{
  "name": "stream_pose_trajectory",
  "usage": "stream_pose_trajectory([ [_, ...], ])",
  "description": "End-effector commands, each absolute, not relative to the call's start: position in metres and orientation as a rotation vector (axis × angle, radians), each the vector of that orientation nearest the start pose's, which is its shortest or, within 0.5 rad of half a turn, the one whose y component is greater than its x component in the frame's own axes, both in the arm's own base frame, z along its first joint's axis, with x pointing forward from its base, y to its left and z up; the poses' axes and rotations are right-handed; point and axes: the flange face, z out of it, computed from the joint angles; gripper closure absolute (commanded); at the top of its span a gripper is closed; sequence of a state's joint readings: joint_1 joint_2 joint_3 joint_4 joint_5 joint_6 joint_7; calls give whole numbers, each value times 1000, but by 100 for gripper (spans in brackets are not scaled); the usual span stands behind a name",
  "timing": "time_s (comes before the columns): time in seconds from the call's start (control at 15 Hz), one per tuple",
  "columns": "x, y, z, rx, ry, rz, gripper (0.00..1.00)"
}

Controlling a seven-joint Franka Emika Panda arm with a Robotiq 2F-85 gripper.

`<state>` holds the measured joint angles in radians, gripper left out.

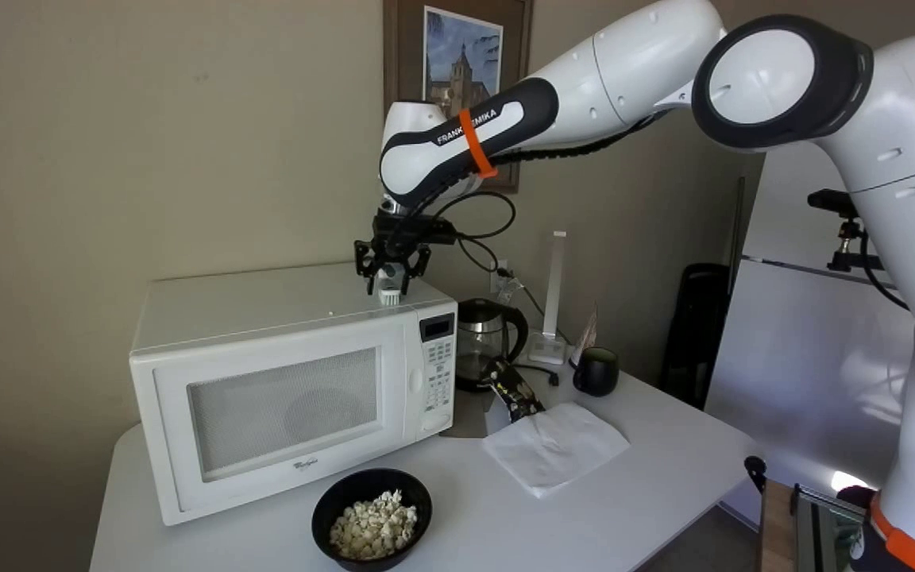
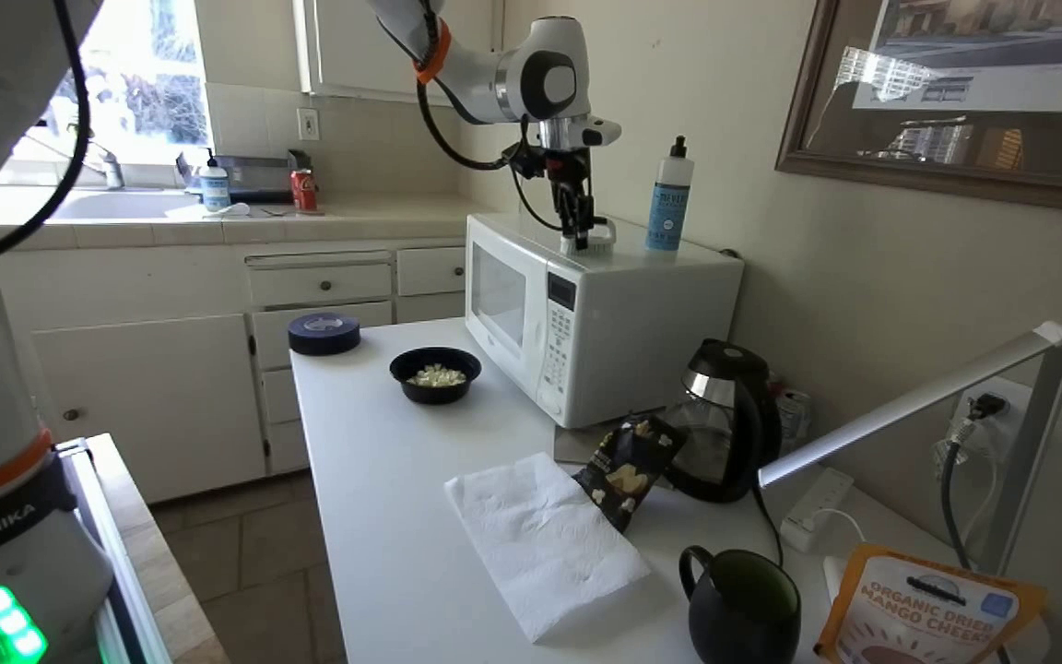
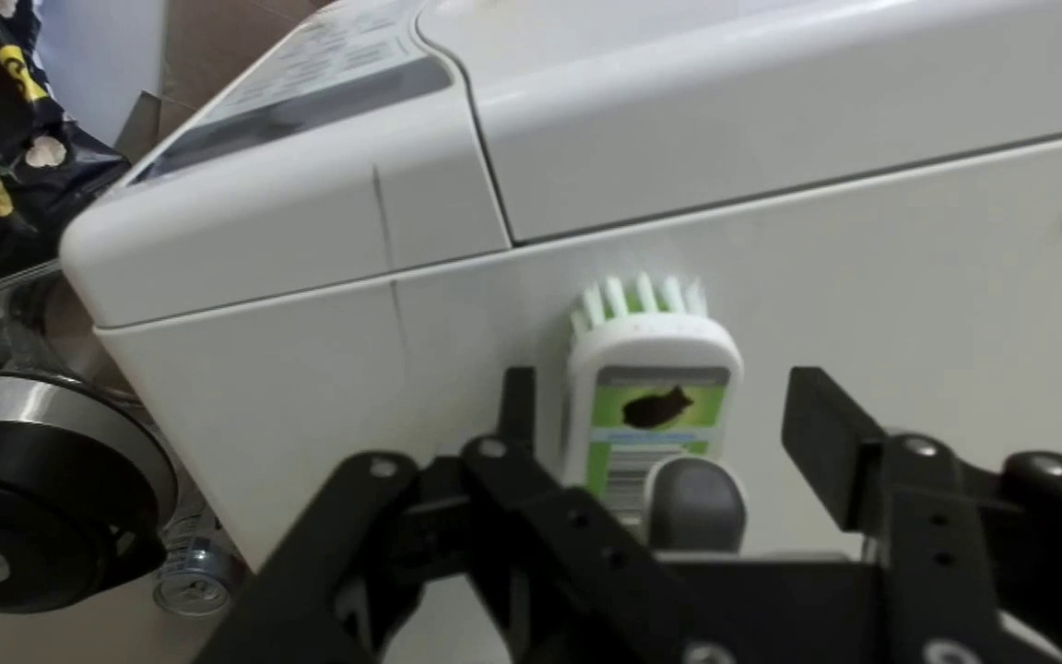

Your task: Put the white brush on top of the microwave

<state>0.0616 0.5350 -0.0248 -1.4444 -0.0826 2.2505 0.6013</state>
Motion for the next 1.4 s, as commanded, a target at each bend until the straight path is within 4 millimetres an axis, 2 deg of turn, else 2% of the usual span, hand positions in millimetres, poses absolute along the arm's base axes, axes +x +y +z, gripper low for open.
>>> stream_pose_trajectory([
  [0.0,731,31,416,-3014,782,-389,0],
  [0.33,699,50,451,-3046,707,-346,0],
  [0.6,652,61,462,-3072,607,-378,0],
  [0.87,607,51,457,-3135,422,-354,0],
  [1.13,564,32,444,-3253,108,-481,0],
  [1.33,526,17,428,-3211,-111,-511,0],
])
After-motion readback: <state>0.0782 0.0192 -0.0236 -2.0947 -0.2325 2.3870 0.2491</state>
